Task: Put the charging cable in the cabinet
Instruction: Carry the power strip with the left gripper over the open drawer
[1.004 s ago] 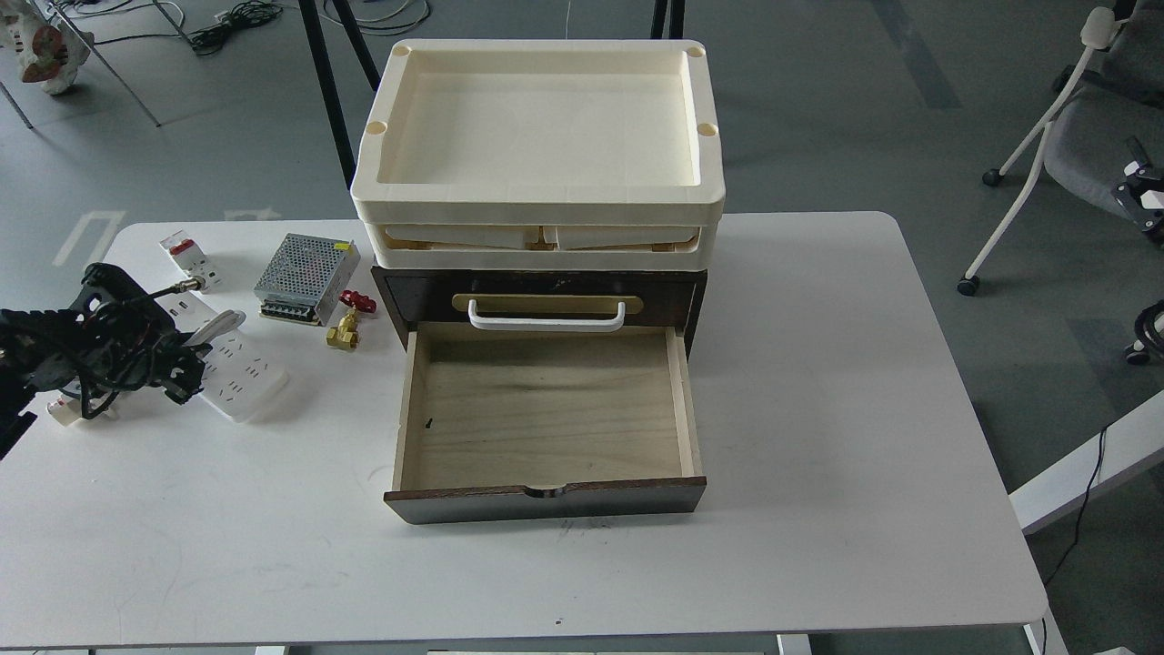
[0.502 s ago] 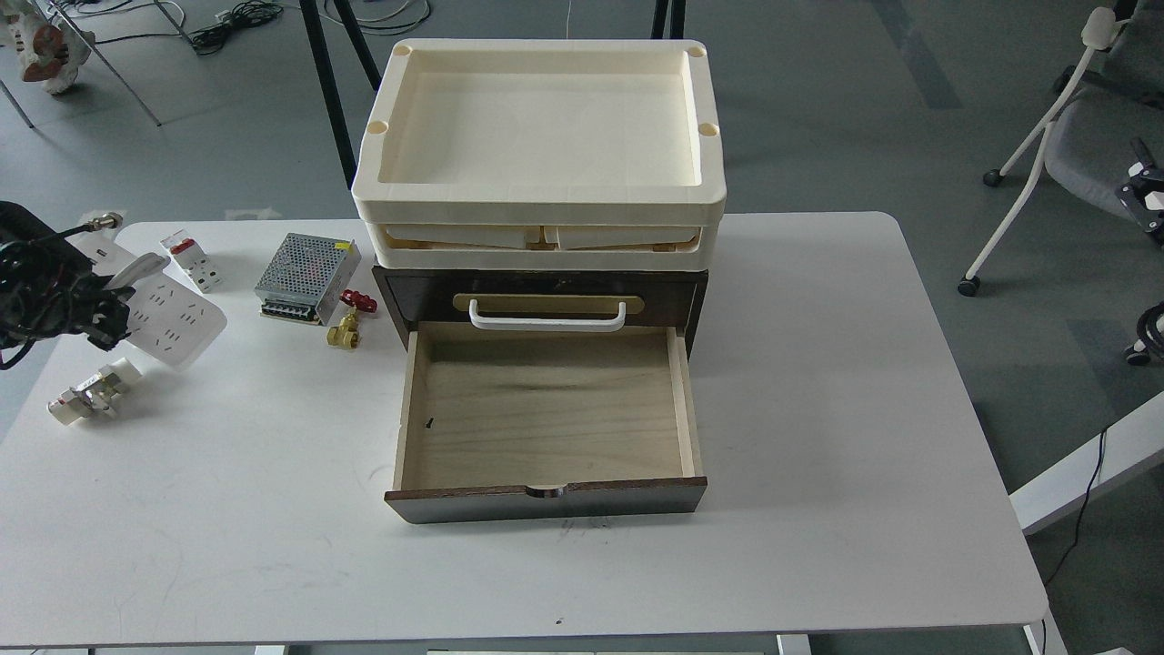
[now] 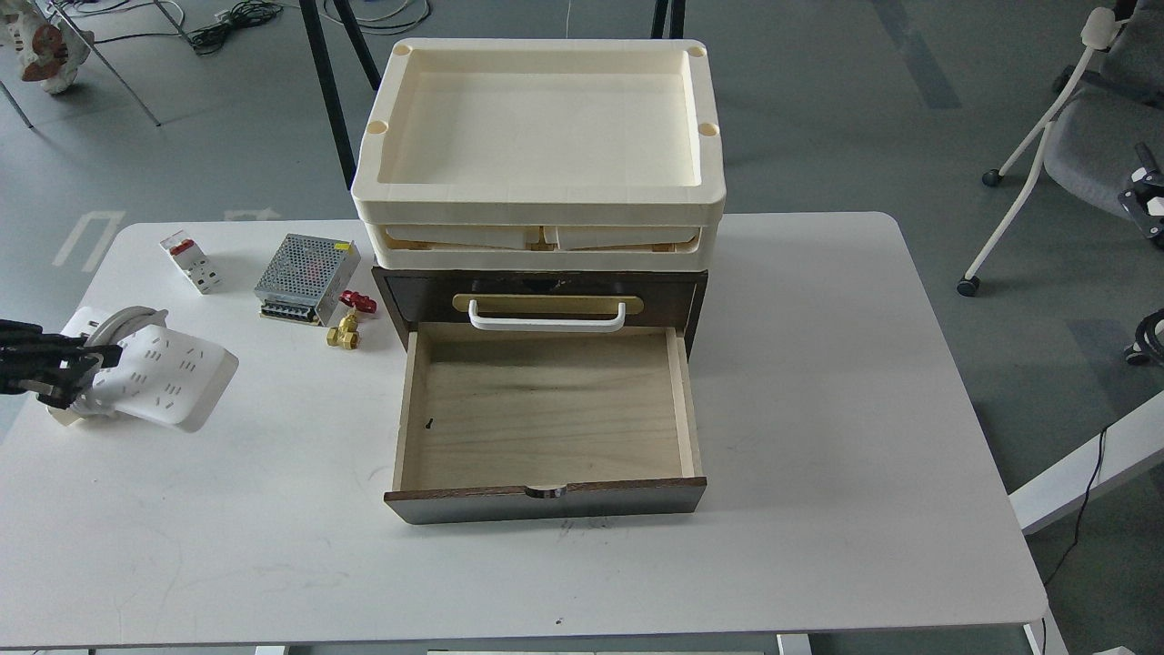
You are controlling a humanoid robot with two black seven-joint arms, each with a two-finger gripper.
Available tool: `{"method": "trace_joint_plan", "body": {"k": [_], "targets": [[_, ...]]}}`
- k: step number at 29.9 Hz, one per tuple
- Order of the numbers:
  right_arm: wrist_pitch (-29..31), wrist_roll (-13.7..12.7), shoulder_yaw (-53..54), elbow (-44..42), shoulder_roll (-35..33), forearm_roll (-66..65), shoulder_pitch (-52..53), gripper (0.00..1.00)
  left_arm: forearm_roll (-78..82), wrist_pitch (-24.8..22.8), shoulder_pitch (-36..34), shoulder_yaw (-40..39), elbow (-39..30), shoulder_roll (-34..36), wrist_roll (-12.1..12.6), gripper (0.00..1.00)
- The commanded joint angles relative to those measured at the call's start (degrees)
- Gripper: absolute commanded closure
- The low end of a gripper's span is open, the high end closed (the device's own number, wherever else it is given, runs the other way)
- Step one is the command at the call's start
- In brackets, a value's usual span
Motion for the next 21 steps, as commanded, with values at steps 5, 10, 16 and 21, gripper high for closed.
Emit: {"method": "trace_joint_plan", "body": {"k": [5, 10, 16, 21], "targets": [[0.00, 0.73, 0.00, -0.03, 0.08, 0.00, -1.30, 0.00, -16.68, -7.50, 1.05, -1.22, -20.39, 2.49, -0.02, 1.00], [0.00, 1.08, 0.00, -1.08, 0.00, 0.00, -1.83, 0.00, -30.92, -9.87, 0.88, -2.45, -20.31, -6.91, -0.02, 1.00], [0.00, 1.17, 0.00, -2.75, -0.18, 0.00, -2.53, 0.00, -40.87, -6.63, 1.14, -2.89, -14.44, -21.67, -0.02, 1.00], [0.00, 2.31, 0.09, -2.84, -0.36, 0.00, -2.97, 0.00, -40.88, -5.65, 2.81, -2.80, -7.58, -29.76, -0.02, 1.00]]}}
